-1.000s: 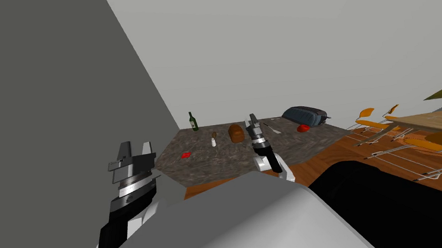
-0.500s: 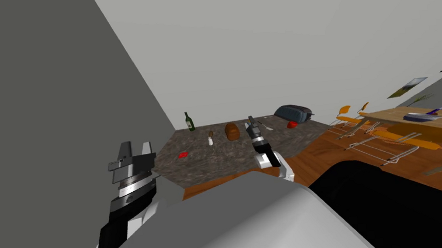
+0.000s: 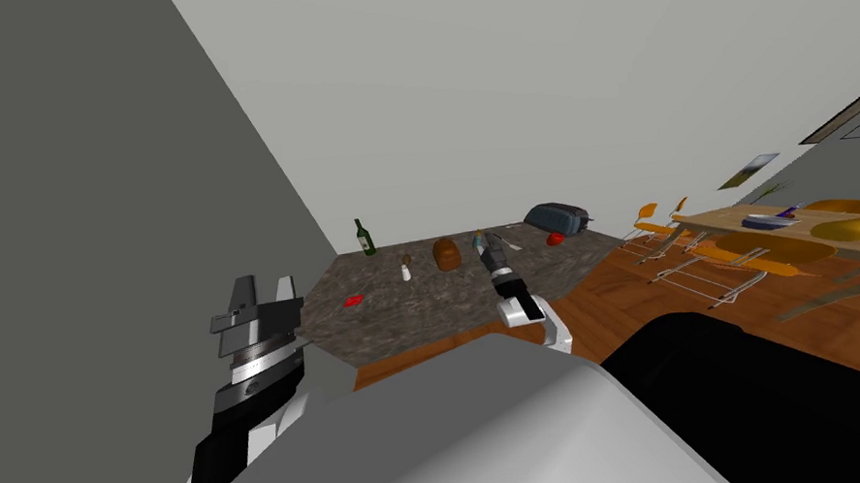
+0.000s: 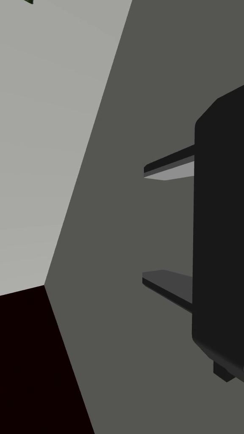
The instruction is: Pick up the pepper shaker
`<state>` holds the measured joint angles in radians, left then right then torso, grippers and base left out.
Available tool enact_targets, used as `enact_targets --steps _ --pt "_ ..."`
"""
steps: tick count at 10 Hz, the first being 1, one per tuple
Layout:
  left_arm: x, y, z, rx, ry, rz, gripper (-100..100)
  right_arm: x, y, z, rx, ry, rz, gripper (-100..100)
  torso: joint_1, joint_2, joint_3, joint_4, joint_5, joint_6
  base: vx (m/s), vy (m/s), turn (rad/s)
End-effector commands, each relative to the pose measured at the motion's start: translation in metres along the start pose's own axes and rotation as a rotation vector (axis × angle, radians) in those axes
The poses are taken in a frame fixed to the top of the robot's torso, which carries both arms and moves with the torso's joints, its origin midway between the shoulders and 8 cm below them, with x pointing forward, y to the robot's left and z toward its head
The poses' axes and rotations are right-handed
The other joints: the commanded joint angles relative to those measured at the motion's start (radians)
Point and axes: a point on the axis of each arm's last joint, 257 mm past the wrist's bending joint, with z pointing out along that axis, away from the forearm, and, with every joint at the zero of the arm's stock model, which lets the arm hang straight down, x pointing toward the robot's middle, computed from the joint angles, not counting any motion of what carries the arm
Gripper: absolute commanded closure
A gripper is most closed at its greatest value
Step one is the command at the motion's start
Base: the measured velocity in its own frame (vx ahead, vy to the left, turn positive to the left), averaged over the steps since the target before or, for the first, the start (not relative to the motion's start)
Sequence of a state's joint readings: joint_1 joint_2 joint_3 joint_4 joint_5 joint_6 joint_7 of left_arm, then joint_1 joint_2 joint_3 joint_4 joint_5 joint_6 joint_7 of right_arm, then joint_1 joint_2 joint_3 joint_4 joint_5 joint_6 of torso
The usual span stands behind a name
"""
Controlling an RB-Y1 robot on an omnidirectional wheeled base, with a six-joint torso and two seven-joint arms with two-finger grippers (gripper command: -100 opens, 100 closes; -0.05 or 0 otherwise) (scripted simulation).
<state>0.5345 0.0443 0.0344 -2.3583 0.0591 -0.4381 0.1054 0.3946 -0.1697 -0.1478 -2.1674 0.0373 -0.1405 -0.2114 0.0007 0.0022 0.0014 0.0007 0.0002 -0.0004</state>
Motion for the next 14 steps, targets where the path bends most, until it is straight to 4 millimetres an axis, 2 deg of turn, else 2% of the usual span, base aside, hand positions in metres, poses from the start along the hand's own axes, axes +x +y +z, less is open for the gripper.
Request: enact_targets --steps 1,2,3,4,5,7,9,10,11,14 --pt "0.000 0.000 0.000 0.000 0.000 0.000 0 -0.009 -0.018 0.003 0.054 -0.021 0.032 -100 0.000 0.000 0.000 0.000 0.000 0.000 -0.045 0.005 -0.112" --pt "0.000 0.000 0.000 0.000 0.000 0.000 0 -0.010 -0.020 0.003 0.063 -0.023 0.032 -100 0.000 0.001 0.000 0.000 0.000 0.000 -0.040 0.010 -0.068" --pt "0.000 0.000 0.000 0.000 0.000 0.000 0 -0.018 -0.035 0.004 0.103 -0.043 0.067 -100 0.000 0.000 0.000 0.000 0.000 0.000 -0.050 0.011 -0.104" --pt "0.000 0.000 0.000 0.000 0.000 0.000 0 -0.018 -0.039 0.003 0.120 -0.047 0.067 -100 0.000 0.001 0.000 0.000 0.000 0.000 -0.043 0.016 -0.058" --pt "0.000 0.000 0.000 0.000 0.000 0.000 0 -0.026 -0.053 0.004 0.161 -0.069 0.106 -100 0.001 0.001 0.000 0.000 0.000 0.000 -0.047 0.020 -0.136" --pt "0.000 0.000 0.000 0.000 0.000 0.000 0 -0.033 -0.070 0.004 0.207 -0.094 0.150 -100 0.001 0.000 0.000 0.000 0.000 0.000 -0.041 0.016 -0.064" --pt "0.000 0.000 0.000 0.000 0.000 0.000 0 -0.034 -0.076 0.003 0.233 -0.101 0.150 -100 0.001 0.000 0.000 0.000 0.000 0.000 -0.026 0.015 -0.025" --pt "0.000 0.000 0.000 0.000 0.000 0.000 0 -0.040 -0.091 0.003 0.273 -0.126 0.198 -100 0.001 -0.001 0.000 0.000 0.000 0.000 -0.026 0.025 -0.094" --pt "0.000 0.000 0.000 0.000 0.000 0.000 0 -0.040 -0.095 0.002 0.289 -0.130 0.198 -100 0.001 -0.001 0.000 0.000 0.000 0.000 -0.027 0.026 -0.059" --pt "0.000 0.000 0.000 0.000 0.000 0.000 0 -0.047 -0.124 0.001 0.371 -0.181 0.305 -100 0.003 -0.001 0.000 0.000 0.001 0.000 -0.028 0.039 -0.072"
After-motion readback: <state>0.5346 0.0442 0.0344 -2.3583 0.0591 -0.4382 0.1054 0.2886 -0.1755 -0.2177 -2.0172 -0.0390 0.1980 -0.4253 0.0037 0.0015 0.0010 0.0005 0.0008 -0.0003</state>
